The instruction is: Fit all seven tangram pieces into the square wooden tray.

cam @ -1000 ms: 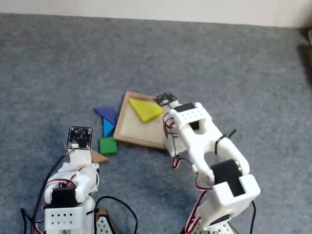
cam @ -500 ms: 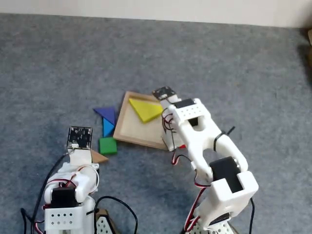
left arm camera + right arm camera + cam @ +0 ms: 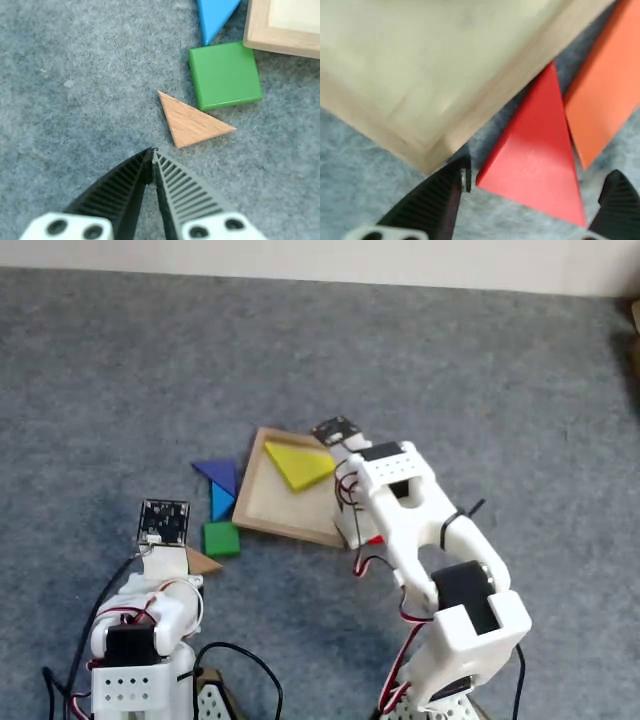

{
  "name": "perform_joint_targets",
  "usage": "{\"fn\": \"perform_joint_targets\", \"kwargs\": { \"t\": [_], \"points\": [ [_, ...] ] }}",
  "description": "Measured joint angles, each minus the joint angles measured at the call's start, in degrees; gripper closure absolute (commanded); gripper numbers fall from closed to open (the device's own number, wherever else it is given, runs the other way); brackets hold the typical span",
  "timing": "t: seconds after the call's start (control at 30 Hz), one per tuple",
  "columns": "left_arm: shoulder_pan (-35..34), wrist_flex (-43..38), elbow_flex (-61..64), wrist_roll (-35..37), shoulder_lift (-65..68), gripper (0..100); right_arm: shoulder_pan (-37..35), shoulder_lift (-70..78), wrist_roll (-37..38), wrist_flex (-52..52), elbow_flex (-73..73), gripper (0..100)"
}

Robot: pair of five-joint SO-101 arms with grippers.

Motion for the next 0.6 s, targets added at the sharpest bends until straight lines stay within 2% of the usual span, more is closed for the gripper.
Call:
{"fn": "perform_joint_targets", "kwargs": {
  "t": [0.17,0.37,0.6],
  "points": [
    [0.0,0.0,0.0,0.0,0.0,99,1.49,0.0,1.05,0.0,0.0,62.5],
    [0.0,0.0,0.0,0.0,0.0,99,2.11,0.0,1.93,0.0,0.0,73.1],
    [0.0,0.0,0.0,0.0,0.0,99,2.29,0.0,6.51,-0.09,0.0,73.5]
  ]
}}
